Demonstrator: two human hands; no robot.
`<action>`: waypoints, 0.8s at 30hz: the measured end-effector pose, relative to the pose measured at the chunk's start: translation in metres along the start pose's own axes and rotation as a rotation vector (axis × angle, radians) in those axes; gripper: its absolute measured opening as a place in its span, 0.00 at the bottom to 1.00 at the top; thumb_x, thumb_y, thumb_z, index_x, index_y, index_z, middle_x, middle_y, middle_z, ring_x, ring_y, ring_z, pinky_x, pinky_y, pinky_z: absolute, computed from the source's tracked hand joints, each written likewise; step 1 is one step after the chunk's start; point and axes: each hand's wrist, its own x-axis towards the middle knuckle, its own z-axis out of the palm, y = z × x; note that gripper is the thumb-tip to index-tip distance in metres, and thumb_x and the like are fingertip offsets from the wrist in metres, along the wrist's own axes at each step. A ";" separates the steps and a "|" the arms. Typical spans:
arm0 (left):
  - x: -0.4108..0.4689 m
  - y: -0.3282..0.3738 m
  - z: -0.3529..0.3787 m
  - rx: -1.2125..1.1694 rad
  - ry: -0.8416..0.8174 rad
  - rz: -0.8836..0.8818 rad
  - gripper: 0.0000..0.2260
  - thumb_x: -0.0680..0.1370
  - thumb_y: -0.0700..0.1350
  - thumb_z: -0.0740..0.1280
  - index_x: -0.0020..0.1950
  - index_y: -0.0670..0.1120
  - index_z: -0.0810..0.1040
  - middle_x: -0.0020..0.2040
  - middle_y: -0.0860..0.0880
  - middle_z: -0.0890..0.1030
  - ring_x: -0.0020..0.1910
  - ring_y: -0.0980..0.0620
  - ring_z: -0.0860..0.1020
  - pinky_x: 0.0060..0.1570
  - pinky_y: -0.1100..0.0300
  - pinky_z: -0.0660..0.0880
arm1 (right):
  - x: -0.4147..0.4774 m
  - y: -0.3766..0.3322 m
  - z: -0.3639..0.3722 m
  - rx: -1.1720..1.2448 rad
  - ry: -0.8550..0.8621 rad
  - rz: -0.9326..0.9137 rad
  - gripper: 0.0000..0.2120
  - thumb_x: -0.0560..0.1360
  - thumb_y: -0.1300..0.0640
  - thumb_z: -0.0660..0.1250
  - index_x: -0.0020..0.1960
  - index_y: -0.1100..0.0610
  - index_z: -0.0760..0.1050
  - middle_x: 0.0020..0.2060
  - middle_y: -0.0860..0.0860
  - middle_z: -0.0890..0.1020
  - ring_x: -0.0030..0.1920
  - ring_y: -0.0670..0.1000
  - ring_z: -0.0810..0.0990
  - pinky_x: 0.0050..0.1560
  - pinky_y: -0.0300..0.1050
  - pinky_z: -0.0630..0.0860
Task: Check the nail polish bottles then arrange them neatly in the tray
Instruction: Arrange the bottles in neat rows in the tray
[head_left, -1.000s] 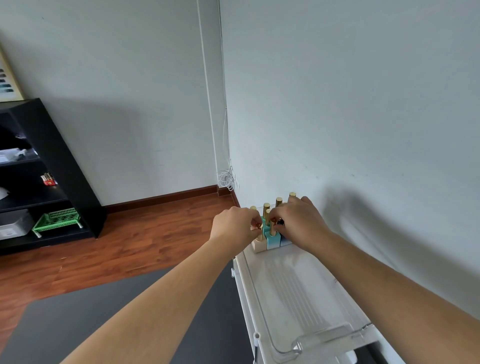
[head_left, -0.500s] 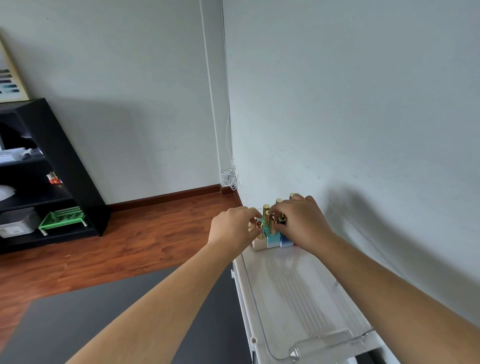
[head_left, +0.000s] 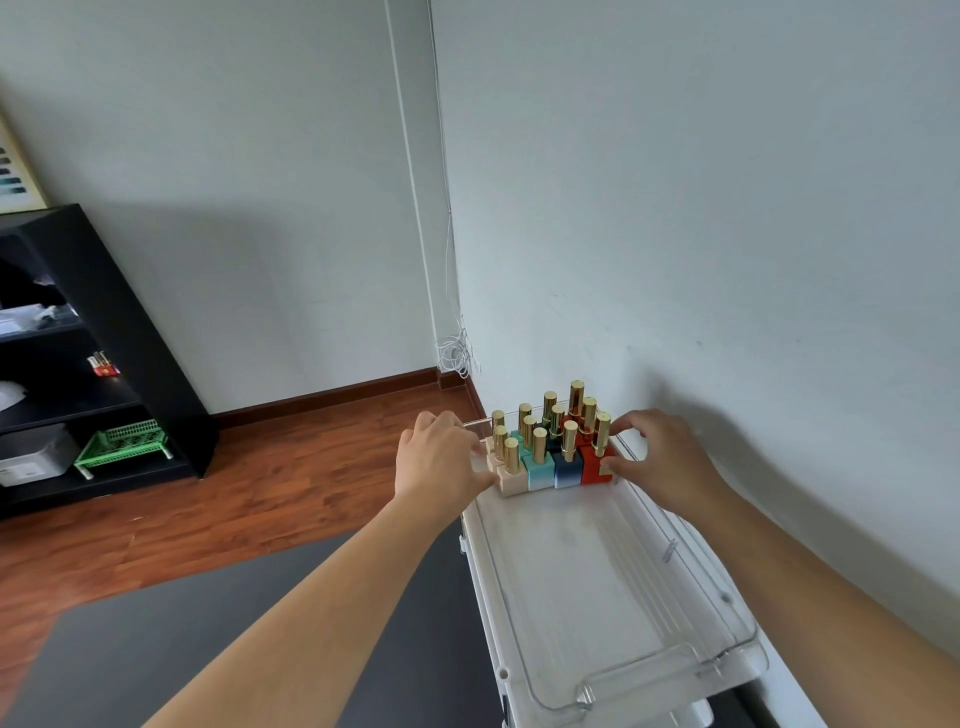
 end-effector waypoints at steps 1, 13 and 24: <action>0.001 0.002 0.001 0.024 -0.005 -0.003 0.15 0.69 0.60 0.71 0.51 0.54 0.81 0.56 0.53 0.75 0.59 0.50 0.67 0.57 0.55 0.65 | 0.002 0.000 0.002 -0.003 -0.018 0.005 0.14 0.67 0.54 0.74 0.51 0.51 0.76 0.55 0.51 0.78 0.58 0.55 0.71 0.51 0.48 0.67; 0.012 0.010 0.009 0.067 0.006 -0.052 0.12 0.69 0.58 0.72 0.48 0.54 0.84 0.58 0.54 0.73 0.61 0.50 0.64 0.59 0.54 0.63 | 0.022 -0.005 0.009 -0.122 -0.065 0.007 0.18 0.65 0.56 0.75 0.54 0.55 0.77 0.58 0.53 0.77 0.58 0.58 0.72 0.56 0.52 0.72; 0.013 0.007 0.006 0.044 -0.078 -0.083 0.17 0.65 0.61 0.74 0.50 0.56 0.82 0.69 0.53 0.68 0.70 0.50 0.58 0.64 0.50 0.59 | 0.019 -0.005 0.009 -0.173 -0.067 0.014 0.26 0.62 0.45 0.76 0.56 0.52 0.74 0.60 0.52 0.75 0.60 0.56 0.71 0.53 0.49 0.71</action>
